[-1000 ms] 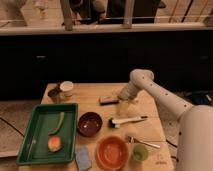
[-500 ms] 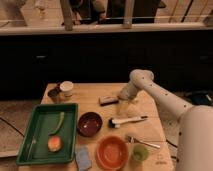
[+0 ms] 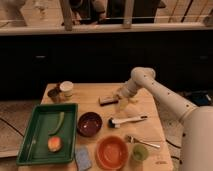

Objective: Place eraser in purple bowl

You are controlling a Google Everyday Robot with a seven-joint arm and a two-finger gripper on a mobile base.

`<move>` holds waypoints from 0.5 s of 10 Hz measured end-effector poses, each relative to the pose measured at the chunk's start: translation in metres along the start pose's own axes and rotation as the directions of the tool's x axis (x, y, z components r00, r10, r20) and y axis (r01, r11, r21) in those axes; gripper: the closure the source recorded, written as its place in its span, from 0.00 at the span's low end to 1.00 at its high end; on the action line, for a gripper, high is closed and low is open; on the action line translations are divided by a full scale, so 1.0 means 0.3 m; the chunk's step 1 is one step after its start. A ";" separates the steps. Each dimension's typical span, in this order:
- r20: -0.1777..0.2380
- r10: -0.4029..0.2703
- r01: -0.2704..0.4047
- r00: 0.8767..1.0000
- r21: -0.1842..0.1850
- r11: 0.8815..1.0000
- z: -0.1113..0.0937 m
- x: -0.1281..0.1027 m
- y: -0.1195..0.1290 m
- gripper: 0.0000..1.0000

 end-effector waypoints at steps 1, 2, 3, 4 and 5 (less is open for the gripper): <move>-0.005 -0.067 0.067 0.998 -0.005 0.998 0.012 -0.020 -0.004 0.20; -0.012 -0.123 0.123 0.992 -0.012 0.992 0.026 -0.042 -0.007 0.20; -0.021 -0.168 0.168 0.986 -0.025 0.986 0.047 -0.071 -0.010 0.20; -0.024 -0.186 0.186 0.982 -0.030 0.982 0.056 -0.082 -0.013 0.20; -0.028 -0.202 0.201 0.979 -0.040 0.979 0.063 -0.088 -0.014 0.20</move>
